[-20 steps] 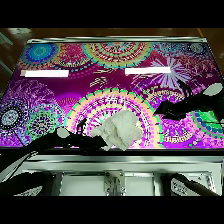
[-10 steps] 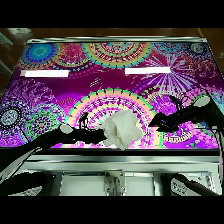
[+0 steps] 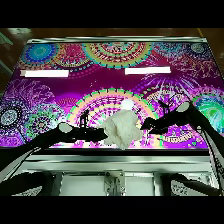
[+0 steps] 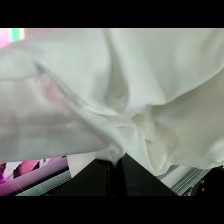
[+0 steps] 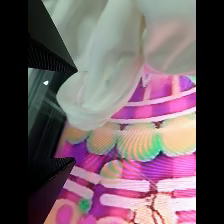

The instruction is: Fold the shirts.

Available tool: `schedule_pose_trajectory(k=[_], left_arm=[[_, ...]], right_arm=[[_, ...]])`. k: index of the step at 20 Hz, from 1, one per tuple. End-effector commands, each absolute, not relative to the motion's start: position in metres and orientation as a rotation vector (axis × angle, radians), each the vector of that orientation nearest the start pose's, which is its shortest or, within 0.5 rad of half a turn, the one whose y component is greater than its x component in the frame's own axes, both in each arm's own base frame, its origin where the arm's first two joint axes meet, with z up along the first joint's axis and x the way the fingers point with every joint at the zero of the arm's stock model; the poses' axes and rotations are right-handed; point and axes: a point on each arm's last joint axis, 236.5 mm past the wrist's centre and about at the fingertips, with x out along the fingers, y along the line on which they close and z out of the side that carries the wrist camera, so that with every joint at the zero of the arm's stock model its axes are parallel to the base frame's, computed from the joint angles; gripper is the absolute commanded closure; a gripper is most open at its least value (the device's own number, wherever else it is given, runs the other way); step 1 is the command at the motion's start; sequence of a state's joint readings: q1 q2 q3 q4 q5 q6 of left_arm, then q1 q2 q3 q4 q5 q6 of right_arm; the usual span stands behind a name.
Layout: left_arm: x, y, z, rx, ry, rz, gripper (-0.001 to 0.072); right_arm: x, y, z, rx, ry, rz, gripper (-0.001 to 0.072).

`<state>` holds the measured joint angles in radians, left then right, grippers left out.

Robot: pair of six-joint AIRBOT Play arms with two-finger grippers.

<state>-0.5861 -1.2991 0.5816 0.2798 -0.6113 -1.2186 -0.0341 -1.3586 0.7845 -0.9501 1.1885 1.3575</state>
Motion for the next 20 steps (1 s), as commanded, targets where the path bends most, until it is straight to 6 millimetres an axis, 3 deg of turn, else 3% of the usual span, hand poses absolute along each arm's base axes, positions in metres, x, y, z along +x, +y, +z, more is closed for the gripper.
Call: schedule_pose_trajectory(k=[1, 3, 6, 9, 10, 12, 13, 14, 15, 17, 19, 20], left_arm=[[0.242, -0.315, -0.064, -0.715, 1.321, -0.609, 0.0663], [0.25, -0.312, -0.058, -0.72, 1.283, -0.598, 0.0663], [0.265, -0.306, -0.048, -0.74, 1.231, -0.58, 0.0663], [0.282, -0.298, -0.035, -0.759, 1.18, -0.573, 0.0663], [0.289, -0.296, -0.028, -0.762, 1.157, -0.576, 0.0663], [0.306, -0.293, -0.001, -0.745, 1.068, -0.613, 0.0664], [0.318, -0.29, 0.024, -0.733, 0.993, -0.643, 0.0664], [0.33, -0.286, 0.055, -0.715, 0.902, -0.674, 0.0664], [0.343, -0.278, 0.099, -0.686, 0.778, -0.712, 0.0664], [0.353, -0.253, 0.208, -0.614, 0.484, -0.769, 0.0664], [0.338, -0.214, 0.326, -0.548, 0.177, -0.779, 0.0664], [0.323, -0.192, 0.376, -0.526, 0.048, -0.763, 0.0664]], right_arm=[[0.276, 0.137, -0.101, 0.617, 1.651, 0.375, 0.0072], [0.276, 0.144, -0.102, 0.649, 1.658, 0.385, 0.0075], [0.263, 0.155, -0.113, 0.558, 1.708, 0.402, 0.0191], [0.26, 0.158, -0.119, 0.51, 1.719, 0.382, 0.0564], [0.261, 0.157, -0.118, 0.507, 1.718, 0.386, 0.0656], [0.272, 0.152, -0.105, 0.446, 1.666, 0.398, 0.0658], [0.283, 0.146, -0.091, 0.396, 1.609, 0.403, 0.0658], [0.299, 0.138, -0.069, 0.32, 1.523, 0.407, 0.0658], [0.317, 0.129, -0.041, 0.238, 1.42, 0.409, 0.0658], [0.353, 0.104, 0.043, 0.055, 1.154, 0.376, 0.0658], [0.378, 0.077, 0.157, -0.083, 0.816, 0.289, 0.0658], [0.378, 0.067, 0.221, -0.114, 0.639, 0.25, 0.0658]])
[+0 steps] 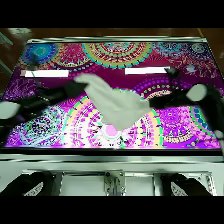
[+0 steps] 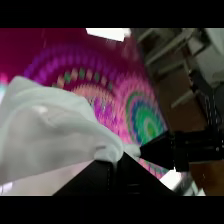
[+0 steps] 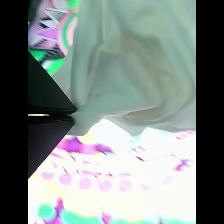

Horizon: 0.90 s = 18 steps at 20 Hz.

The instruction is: Fold the shirts.

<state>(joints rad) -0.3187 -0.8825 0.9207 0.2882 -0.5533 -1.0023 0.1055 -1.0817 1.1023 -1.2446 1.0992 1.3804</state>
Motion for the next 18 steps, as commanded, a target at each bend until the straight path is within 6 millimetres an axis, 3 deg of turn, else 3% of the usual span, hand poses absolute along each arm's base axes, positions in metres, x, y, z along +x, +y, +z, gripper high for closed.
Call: schedule_pose_trajectory(k=[1, 2, 3, 5, 7, 10, 12, 14, 16, 18], left_arm=[[0.304, -0.17, 0.421, -0.503, -0.074, -0.741, 0.0664], [0.284, -0.153, 0.455, -0.481, -0.168, -0.719, 0.0664], [0.264, -0.139, 0.482, -0.462, -0.248, -0.699, 0.0664], [0.235, -0.125, 0.507, -0.466, -0.325, -0.677, 0.0664], [0.219, -0.124, 0.512, -0.478, -0.337, -0.689, 0.0664], [0.209, -0.138, 0.504, -0.471, -0.287, -0.748, 0.0664], [0.213, -0.15, 0.483, -0.433, -0.204, -0.78, 0.0664], [0.228, -0.154, 0.447, -0.401, -0.085, -0.753, 0.0664], [0.252, -0.148, 0.399, -0.367, 0.05, -0.68, 0.0664], [0.276, -0.14, 0.338, -0.404, 0.217, -0.603, 0.0664]], right_arm=[[0.369, 0.063, 0.277, -0.123, 0.49, 0.231, 0.0657], [0.354, 0.061, 0.328, -0.12, 0.354, 0.223, 0.0658], [0.336, 0.06, 0.366, -0.116, 0.257, 0.22, 0.0657], [0.302, 0.057, 0.414, -0.087, 0.135, 0.215, 0.0658], [0.275, 0.057, 0.435, -0.021, 0.082, 0.225, 0.0658], [0.248, 0.073, 0.448, 0.035, 0.044, 0.304, 0.0657], [0.241, 0.08, 0.447, 0.057, 0.05, 0.334, 0.0657], [0.248, 0.08, 0.431, 0.05, 0.119, 0.332, 0.0658], [0.27, 0.081, 0.406, 0.039, 0.214, 0.324, 0.0657], [0.314, 0.08, 0.382, 0.035, 0.284, 0.299, 0.0657]])
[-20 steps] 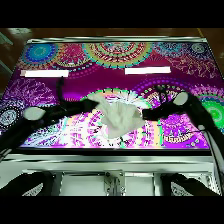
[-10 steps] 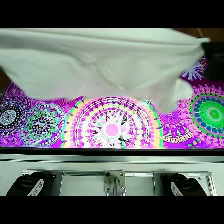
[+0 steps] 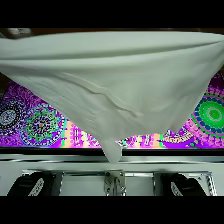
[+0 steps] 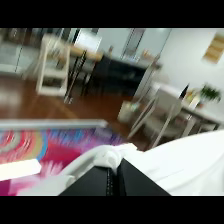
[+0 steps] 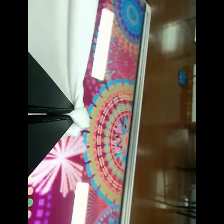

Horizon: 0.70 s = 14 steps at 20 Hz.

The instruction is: Fold the shirts.

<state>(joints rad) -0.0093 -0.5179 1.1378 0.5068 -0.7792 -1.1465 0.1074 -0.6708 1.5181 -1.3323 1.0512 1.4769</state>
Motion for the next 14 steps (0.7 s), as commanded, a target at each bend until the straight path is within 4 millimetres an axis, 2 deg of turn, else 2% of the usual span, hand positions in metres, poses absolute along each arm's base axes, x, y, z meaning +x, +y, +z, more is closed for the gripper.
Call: schedule_pose_trajectory(k=[1, 3, 5, 6, 7, 8, 9, 11, 13, 14], left_arm=[[0.285, -0.139, 0.306, -0.442, 0.303, -0.581, 0.0663], [0.294, -0.143, 0.233, -0.531, 0.499, -0.55, 0.0663], [0.29, -0.147, 0.154, -0.604, 0.709, -0.515, 0.0663], [0.284, -0.149, 0.119, -0.641, 0.807, -0.495, 0.0663], [0.276, -0.151, 0.085, -0.687, 0.907, -0.467, 0.0663], [0.268, -0.153, 0.058, -0.728, 0.985, -0.44, 0.0663], [0.258, -0.155, 0.035, -0.753, 1.053, -0.42, 0.0663], [0.241, -0.165, 0.004, -0.778, 1.156, -0.418, 0.0663], [0.23, -0.175, -0.01, -0.767, 1.218, -0.435, 0.0663], [0.23, -0.179, -0.012, -0.761, 1.22, -0.439, 0.0663]], right_arm=[[0.342, 0.083, 0.37, 0.04, 0.308, 0.294, 0.0657], [0.411, 0.087, 0.343, 0.076, 0.316, 0.277, 0.0657], [0.481, 0.1, 0.316, 0.196, 0.276, 0.285, 0.0657], [0.509, 0.108, 0.296, 0.286, 0.28, 0.294, 0.0657], [0.535, 0.117, 0.266, 0.392, 0.323, 0.305, 0.0657], [0.551, 0.128, 0.23, 0.481, 0.398, 0.316, 0.0656], [0.561, 0.142, 0.187, 0.56, 0.504, 0.333, 0.0656], [0.555, 0.172, 0.105, 0.633, 0.751, 0.381, 0.0656], [0.528, 0.198, 0.039, 0.612, 0.987, 0.437, 0.0656], [0.512, 0.209, 0.014, 0.595, 1.088, 0.468, 0.0656]])
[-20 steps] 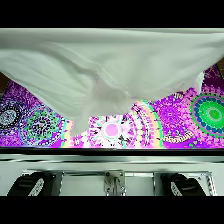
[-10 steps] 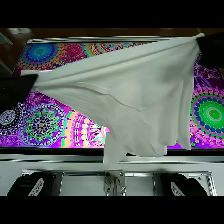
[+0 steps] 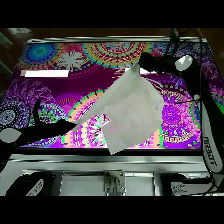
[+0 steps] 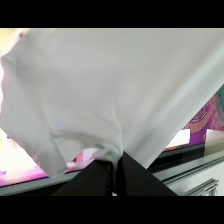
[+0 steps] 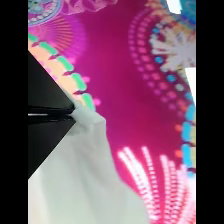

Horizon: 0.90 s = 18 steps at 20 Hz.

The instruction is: Fold the shirts.

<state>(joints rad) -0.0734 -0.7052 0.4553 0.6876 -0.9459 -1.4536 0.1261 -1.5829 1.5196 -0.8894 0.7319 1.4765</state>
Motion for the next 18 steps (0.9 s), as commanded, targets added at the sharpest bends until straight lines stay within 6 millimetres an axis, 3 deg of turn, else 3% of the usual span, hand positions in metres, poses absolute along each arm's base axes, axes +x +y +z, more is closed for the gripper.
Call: schedule_pose_trajectory(k=[1, 2, 3, 4, 6, 7, 9, 11, 12, 15, 17, 18], left_arm=[[0.234, -0.181, -0.011, -0.762, 1.202, -0.439, 0.0663], [0.239, -0.183, -0.007, -0.782, 1.176, -0.436, 0.0663], [0.246, -0.184, -0.001, -0.82, 1.15, -0.434, 0.0663], [0.252, -0.185, 0.004, -0.853, 1.121, -0.428, 0.0663], [0.262, -0.185, 0.011, -0.886, 1.081, -0.418, 0.0663], [0.264, -0.185, 0.016, -0.878, 1.069, -0.427, 0.0663], [0.271, -0.186, 0.029, -0.832, 1.026, -0.465, 0.0663], [0.279, -0.187, 0.046, -0.788, 0.974, -0.503, 0.0663], [0.283, -0.188, 0.055, -0.767, 0.948, -0.52, 0.0663], [0.292, -0.189, 0.076, -0.722, 0.889, -0.556, 0.0663], [0.295, -0.19, 0.083, -0.718, 0.872, -0.563, 0.0663], [0.295, -0.19, 0.084, -0.719, 0.871, -0.563, 0.0663]], right_arm=[[0.498, 0.215, 0.001, 0.58, 1.156, 0.496, 0.065], [0.49, 0.217, -0.005, 0.568, 1.195, 0.515, 0.0622], [0.486, 0.216, -0.003, 0.565, 1.207, 0.524, 0.0347], [0.484, 0.209, 0.005, 0.565, 1.205, 0.529, 0.0006], [0.483, 0.185, 0.034, 0.566, 1.165, 0.526, 0.001], [0.481, 0.163, 0.052, 0.553, 1.139, 0.519, 0.0009], [0.461, 0.1, 0.069, 0.463, 1.161, 0.435, 0.0011], [0.41, 0.027, 0.061, 0.399, 1.345, 0.295, 0.0019], [0.378, 0.003, 0.055, 0.412, 1.453, 0.264, 0.0019], [0.311, -0.013, 0.023, 0.559, 1.587, 0.217, 0.0019], [0.271, 0.004, -0.017, 0.635, 1.629, 0.179, 0.0019], [0.254, 0.022, -0.037, 0.689, 1.63, 0.187, 0.0019]])
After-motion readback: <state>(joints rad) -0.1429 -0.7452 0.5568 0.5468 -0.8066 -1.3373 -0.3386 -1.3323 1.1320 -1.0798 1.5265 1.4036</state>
